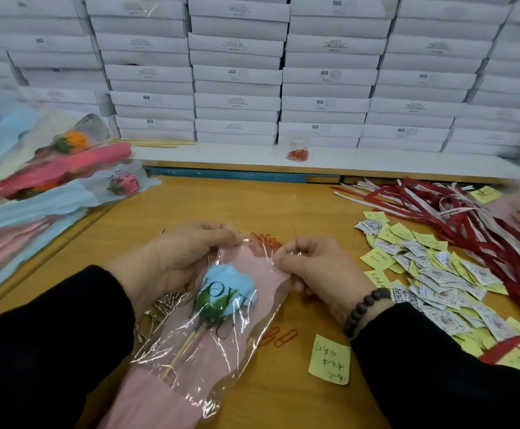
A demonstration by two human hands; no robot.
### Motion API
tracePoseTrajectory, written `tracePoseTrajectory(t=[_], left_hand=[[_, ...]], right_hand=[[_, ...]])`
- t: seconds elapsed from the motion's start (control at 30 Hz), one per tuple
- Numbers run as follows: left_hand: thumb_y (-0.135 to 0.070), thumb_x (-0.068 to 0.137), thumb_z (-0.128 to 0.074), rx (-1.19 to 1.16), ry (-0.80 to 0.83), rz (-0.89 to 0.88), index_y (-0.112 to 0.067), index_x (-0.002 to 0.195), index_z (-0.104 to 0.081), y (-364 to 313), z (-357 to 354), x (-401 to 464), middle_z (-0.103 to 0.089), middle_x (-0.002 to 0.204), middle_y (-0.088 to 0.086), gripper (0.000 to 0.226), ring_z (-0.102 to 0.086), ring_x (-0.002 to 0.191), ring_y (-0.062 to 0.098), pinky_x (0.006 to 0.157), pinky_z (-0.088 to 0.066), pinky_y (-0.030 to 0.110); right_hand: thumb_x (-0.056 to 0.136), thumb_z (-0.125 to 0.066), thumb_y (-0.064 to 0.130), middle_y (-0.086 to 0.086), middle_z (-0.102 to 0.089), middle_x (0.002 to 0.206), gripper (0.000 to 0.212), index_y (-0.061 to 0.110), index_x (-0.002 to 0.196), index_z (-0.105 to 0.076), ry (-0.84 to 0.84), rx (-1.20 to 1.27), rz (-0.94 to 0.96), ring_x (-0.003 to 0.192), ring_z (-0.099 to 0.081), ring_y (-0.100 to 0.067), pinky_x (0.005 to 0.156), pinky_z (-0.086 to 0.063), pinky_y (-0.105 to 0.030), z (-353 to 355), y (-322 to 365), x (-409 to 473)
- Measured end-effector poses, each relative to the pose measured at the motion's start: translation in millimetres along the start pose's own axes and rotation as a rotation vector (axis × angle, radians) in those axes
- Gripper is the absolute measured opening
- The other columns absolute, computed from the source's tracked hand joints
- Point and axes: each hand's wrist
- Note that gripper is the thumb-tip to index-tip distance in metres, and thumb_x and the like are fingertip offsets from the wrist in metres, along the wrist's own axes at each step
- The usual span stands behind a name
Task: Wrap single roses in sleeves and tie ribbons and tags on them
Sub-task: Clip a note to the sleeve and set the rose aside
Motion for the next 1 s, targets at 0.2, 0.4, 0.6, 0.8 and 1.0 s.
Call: tracePoseTrajectory(t=[0.2, 0.4, 0.6, 0.8, 1.0], left_hand=[[0.000, 0.075, -0.063, -0.082, 0.031, -0.040, 0.001, 0.076, -0.063, 6.5, -7.0, -0.4, -0.065, 0.064, 0.010, 0.001, -0.059, 0.046, 0.014, 0.044, -0.051, 0.019], [0.000, 0.072, -0.067, -0.087, 0.128, -0.087, 0.006, 0.098, -0.063, 10.1, -17.5, -2.3, -0.069, 0.078, 0.014, 0.027, -0.063, 0.057, 0.019, 0.052, -0.054, 0.024], [-0.011, 0.061, -0.070, -0.038, 0.100, -0.137, 0.004, 0.093, -0.066, 14.5, -20.7, -1.9, -0.067, 0.085, 0.019, 0.035, -0.061, 0.064, 0.023, 0.056, -0.053, 0.025], [-0.016, 0.083, -0.064, -0.032, -0.042, -0.213, -0.010, 0.062, -0.070, 17.7, -21.9, 0.7, -0.059, 0.054, 0.005, 0.023, -0.047, 0.045, 0.013, 0.045, -0.041, 0.021], [-0.007, 0.086, -0.061, -0.186, -0.120, -0.254, -0.008, 0.052, -0.069, 19.6, -21.3, 0.3, -0.062, 0.049, 0.006, 0.034, -0.053, 0.038, 0.012, 0.042, -0.047, 0.018]], right_hand=[[0.088, -0.057, 0.035, 0.003, -0.060, 0.058, 0.023, 0.016, 0.077, -0.064, -0.058, -0.056, -0.040, 0.033, -0.042, -0.001, 0.037, -0.035, -0.014, -2.0, 4.5, -0.5], [0.088, -0.042, 0.058, 0.002, -0.071, 0.069, 0.047, 0.019, 0.076, -0.066, -0.154, -0.223, 0.143, 0.061, -0.061, -0.005, 0.064, -0.047, -0.022, 0.9, 15.0, 5.8], [0.084, -0.066, 0.023, 0.004, -0.060, 0.058, 0.025, 0.016, 0.061, -0.060, -0.026, -0.382, 0.140, 0.054, -0.053, -0.008, 0.052, -0.043, -0.019, -1.3, 17.7, 12.2], [0.088, -0.061, 0.029, 0.005, -0.061, 0.057, 0.024, 0.010, 0.072, -0.063, -0.016, -0.221, 0.142, 0.050, -0.052, -0.005, 0.046, -0.042, -0.013, 4.5, 14.8, 12.8], [0.083, -0.065, 0.015, 0.007, -0.062, 0.062, 0.009, 0.015, 0.074, -0.063, 0.041, -0.558, 0.061, 0.048, -0.053, 0.005, 0.046, -0.038, -0.007, 61.9, 26.5, 0.7]])
Point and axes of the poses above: each hand's wrist, its own x-axis towards the middle knuckle, its own z-axis out of the back of the hand, y = z × x
